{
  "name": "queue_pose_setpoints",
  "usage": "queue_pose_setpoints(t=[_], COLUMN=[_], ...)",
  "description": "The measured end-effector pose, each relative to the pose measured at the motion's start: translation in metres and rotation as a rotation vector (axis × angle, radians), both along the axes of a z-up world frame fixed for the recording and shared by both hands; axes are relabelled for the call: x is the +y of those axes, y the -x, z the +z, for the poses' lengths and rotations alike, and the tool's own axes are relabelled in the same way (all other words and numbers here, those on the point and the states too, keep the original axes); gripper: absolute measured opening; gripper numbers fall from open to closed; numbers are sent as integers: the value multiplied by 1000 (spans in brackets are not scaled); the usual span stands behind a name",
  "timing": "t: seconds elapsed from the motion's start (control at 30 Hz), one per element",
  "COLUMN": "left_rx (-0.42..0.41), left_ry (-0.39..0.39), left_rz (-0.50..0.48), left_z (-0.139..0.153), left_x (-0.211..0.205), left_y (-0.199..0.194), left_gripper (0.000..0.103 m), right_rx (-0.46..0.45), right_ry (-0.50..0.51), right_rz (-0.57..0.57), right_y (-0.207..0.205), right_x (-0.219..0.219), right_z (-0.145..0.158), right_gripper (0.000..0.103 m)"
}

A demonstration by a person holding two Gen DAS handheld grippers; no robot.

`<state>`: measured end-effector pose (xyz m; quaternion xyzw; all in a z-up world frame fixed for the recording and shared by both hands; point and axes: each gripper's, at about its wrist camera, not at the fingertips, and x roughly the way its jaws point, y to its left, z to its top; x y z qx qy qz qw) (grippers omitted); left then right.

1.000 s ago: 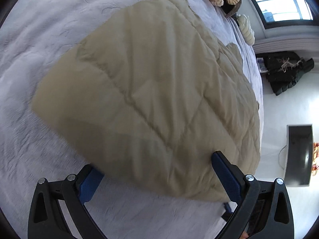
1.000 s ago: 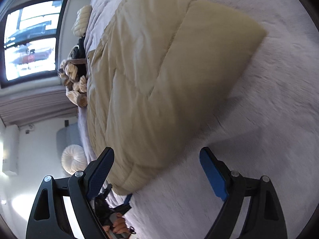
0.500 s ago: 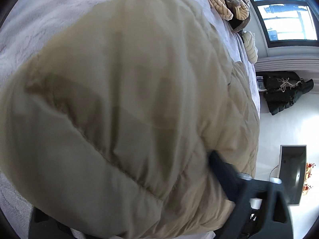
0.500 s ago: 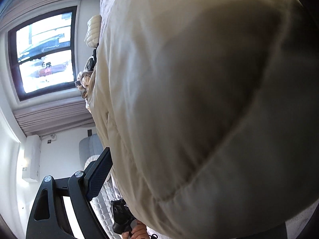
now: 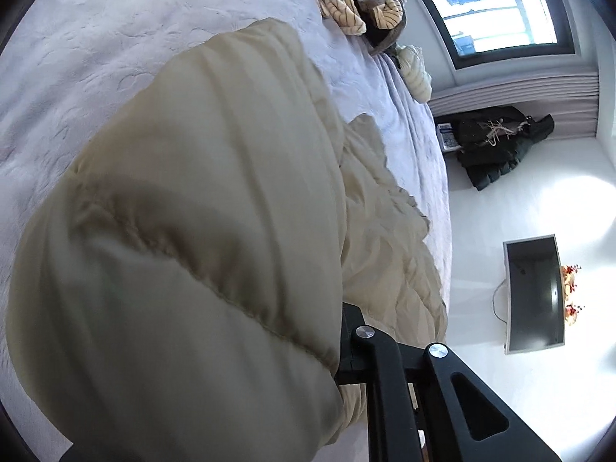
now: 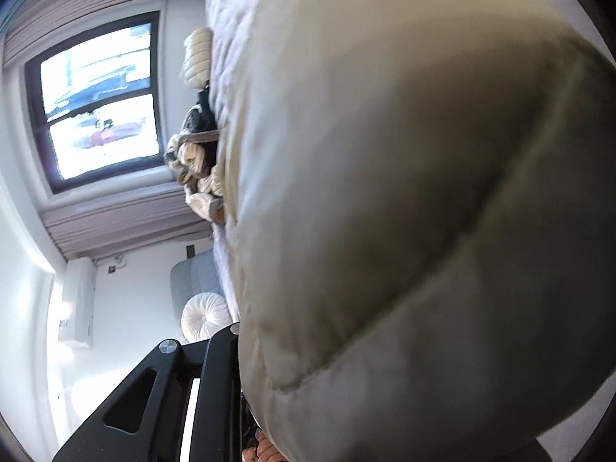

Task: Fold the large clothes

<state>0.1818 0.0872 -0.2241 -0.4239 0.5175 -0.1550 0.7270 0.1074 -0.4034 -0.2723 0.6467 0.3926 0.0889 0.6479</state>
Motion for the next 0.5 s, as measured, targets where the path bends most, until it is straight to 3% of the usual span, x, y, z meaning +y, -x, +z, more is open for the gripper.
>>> queue_pose_setpoints(t=[0.3, 0.5], left_rx=[37, 98], left_ry=[37, 58], left_rz=[-78, -136], left_z=[21, 19], left_x=[32, 45], left_y=[81, 139], left_gripper=[16, 16], right_rx=[31, 65], right_ry=[-24, -41], right_rz=[37, 51], right_y=[66, 118], right_x=[8, 20], right_z=[7, 3], right_gripper=[23, 23])
